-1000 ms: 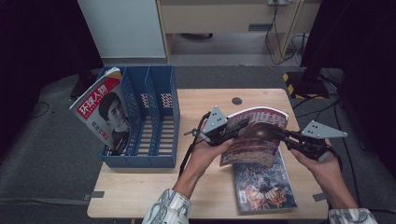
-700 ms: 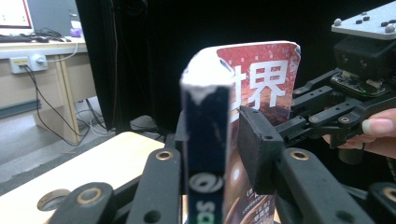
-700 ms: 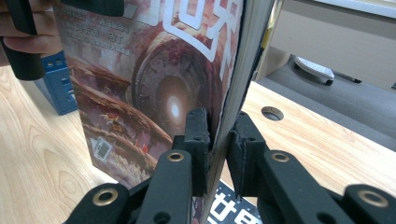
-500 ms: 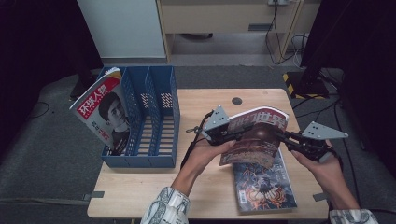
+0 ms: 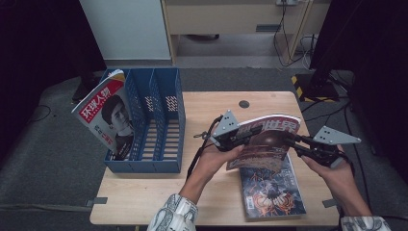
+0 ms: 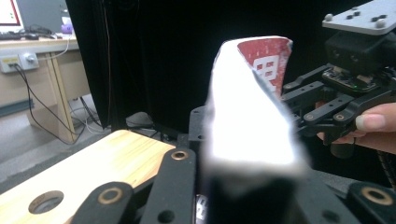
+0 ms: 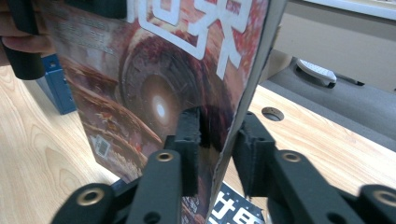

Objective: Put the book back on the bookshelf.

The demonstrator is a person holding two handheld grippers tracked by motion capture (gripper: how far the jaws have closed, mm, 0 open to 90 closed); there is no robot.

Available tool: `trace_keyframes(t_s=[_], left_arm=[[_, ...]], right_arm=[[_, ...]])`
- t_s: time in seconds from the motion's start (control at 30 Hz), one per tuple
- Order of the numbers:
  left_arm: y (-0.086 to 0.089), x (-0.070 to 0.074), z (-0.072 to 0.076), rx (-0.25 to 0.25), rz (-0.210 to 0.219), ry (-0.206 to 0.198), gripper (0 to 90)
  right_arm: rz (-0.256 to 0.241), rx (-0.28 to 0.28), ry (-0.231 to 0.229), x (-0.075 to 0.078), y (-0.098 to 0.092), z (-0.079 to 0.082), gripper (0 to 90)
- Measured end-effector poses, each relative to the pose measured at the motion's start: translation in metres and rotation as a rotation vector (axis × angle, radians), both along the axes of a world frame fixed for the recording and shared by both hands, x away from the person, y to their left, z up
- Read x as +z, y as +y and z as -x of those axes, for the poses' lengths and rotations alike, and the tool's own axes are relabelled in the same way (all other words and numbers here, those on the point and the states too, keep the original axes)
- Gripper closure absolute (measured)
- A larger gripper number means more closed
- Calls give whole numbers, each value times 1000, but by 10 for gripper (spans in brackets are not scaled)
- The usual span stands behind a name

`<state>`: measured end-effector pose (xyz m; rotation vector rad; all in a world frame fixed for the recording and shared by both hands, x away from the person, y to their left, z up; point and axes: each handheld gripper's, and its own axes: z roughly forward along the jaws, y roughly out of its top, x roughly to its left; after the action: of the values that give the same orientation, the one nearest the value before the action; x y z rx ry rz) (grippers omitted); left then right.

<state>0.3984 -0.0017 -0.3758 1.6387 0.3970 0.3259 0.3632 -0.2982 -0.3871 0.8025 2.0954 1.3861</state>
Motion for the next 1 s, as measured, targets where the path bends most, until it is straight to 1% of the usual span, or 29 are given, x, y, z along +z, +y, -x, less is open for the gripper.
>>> trace_keyframes(t_s=[0.03,0.1,0.13,0.17,0.2,0.23,0.3,0.33,0.37,0.4,0.43,0.5,0.57,0.63,0.7,0.73,0.77,0.8,0.83,0.87,0.9,0.93,0.97,1.0], left_arm=[[0,0,0,0,0,0,802],[0,-1,1,-10,3,-15,815],[0,-1,1,-10,3,-15,825],[1,-2,3,-20,6,-27,829],[1,-2,3,-22,7,-33,832],[2,-3,3,-24,6,-37,833],[2,-3,4,-29,8,-42,835],[2,-3,4,-29,8,-42,835],[3,-4,5,-32,13,-44,836],[3,-4,6,-33,16,-44,836],[3,-4,6,-37,19,-44,835],[3,-4,6,-41,17,-44,835],[3,-4,7,-46,17,-45,835],[3,-4,7,-47,17,-43,835],[3,-4,7,-47,17,-43,835],[3,-4,7,-47,17,-43,835],[3,-4,7,-48,16,-43,835],[3,-4,7,-49,17,-42,835],[3,-4,7,-50,17,-41,835],[3,-4,7,-50,17,-41,834],[3,-4,7,-51,19,-40,834],[3,-4,7,-51,19,-40,834],[3,-4,7,-53,22,-39,834],[3,-4,7,-53,23,-38,834]], right_arm=[[-1,0,5,-1,0,-1,666],[8,-11,10,-3,-1,-3,596],[8,-11,10,-3,-1,-3,596],[4,-16,20,-7,-2,-6,524],[5,-19,31,-9,-2,-7,470],[13,-22,38,-12,-2,-9,437],[31,-16,70,-17,0,-14,379],[31,-16,70,-17,0,-14,379],[45,-14,78,-24,1,-18,320],[47,-9,90,-27,2,-21,279],[51,-4,100,-30,3,-23,256],[58,9,102,-36,6,-26,225],[65,24,121,-40,8,-29,179],[77,39,132,-45,11,-31,171],[101,39,143,-48,13,-34,164],[101,39,143,-48,13,-34,164],[122,55,149,-51,15,-35,178],[131,51,159,-52,15,-36,192],[139,50,158,-53,15,-36,218],[139,50,158,-53,15,-36,218],[150,54,150,-54,16,-36,260],[150,54,150,-54,16,-36,260],[148,64,147,-54,15,-36,295],[150,68,141,-55,15,-36,307]])
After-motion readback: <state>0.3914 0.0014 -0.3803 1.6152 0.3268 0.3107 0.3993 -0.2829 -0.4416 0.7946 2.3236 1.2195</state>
